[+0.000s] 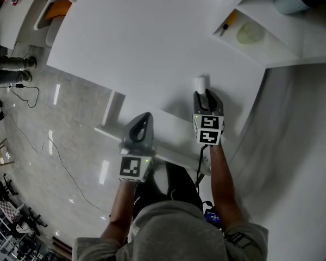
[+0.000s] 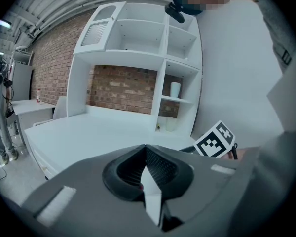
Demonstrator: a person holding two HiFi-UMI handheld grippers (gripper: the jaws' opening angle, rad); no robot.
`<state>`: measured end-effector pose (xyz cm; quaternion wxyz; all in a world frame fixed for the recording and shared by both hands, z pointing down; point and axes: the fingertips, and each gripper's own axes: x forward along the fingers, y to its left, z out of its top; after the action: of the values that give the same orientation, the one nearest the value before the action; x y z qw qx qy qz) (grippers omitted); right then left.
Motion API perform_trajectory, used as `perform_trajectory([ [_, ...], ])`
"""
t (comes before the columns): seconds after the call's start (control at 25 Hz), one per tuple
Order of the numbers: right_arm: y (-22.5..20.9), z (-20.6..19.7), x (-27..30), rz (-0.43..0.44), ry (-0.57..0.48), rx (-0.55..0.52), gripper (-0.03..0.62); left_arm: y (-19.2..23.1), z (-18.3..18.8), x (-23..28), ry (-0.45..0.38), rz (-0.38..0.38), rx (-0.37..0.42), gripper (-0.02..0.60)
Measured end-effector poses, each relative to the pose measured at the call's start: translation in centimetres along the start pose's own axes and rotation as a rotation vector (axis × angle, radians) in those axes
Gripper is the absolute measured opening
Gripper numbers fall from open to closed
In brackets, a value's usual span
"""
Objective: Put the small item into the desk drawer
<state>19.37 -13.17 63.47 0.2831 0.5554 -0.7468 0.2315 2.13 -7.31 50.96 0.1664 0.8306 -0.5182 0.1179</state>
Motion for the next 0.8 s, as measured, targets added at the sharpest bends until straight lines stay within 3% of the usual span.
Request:
perform_trajectory([
  [0.32,1.3,2.9,-2.2,0.019,-0.067,-0.021,0.152,0.1,1.9,-1.2,-0.04,0.008,0.026,0.012],
  [0.8,3.0,7.4,-10.0,0.04,-0.189,-0.042,0.152,-0.2,6.0,-5.4,-0.115,0.065,0.05,0.012],
])
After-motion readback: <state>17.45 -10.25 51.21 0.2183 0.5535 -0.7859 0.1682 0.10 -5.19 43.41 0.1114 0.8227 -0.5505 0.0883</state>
